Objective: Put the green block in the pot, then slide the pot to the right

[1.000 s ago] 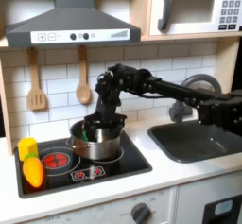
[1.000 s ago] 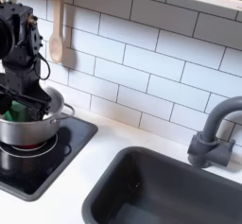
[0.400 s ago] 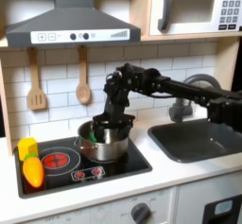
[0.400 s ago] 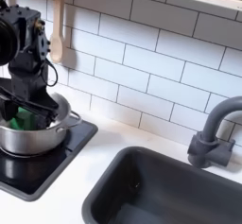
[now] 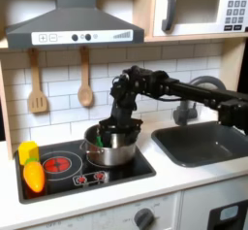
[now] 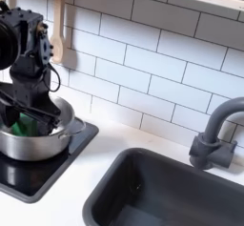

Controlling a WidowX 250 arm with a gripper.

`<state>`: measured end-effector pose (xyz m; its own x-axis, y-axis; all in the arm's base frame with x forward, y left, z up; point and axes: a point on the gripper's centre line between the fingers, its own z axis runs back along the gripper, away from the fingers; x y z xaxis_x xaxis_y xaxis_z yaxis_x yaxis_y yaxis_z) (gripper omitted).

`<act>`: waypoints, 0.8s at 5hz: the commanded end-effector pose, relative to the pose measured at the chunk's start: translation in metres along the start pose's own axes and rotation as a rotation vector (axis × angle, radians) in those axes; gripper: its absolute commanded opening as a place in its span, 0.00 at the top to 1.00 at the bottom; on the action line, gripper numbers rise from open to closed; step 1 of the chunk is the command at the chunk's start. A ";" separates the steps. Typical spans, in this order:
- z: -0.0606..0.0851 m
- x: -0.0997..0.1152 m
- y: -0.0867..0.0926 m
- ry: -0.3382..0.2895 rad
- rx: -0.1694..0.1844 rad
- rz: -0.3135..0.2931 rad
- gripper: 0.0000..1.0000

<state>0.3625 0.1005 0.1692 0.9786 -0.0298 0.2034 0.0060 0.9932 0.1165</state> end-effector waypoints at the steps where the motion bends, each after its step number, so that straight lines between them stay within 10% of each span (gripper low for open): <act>1: 0.002 -0.005 -0.015 0.004 -0.014 -0.027 0.00; 4: 0.006 -0.012 -0.027 0.003 -0.031 -0.054 0.00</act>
<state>0.3494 0.0751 0.1702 0.9773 -0.0775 0.1973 0.0588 0.9933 0.0991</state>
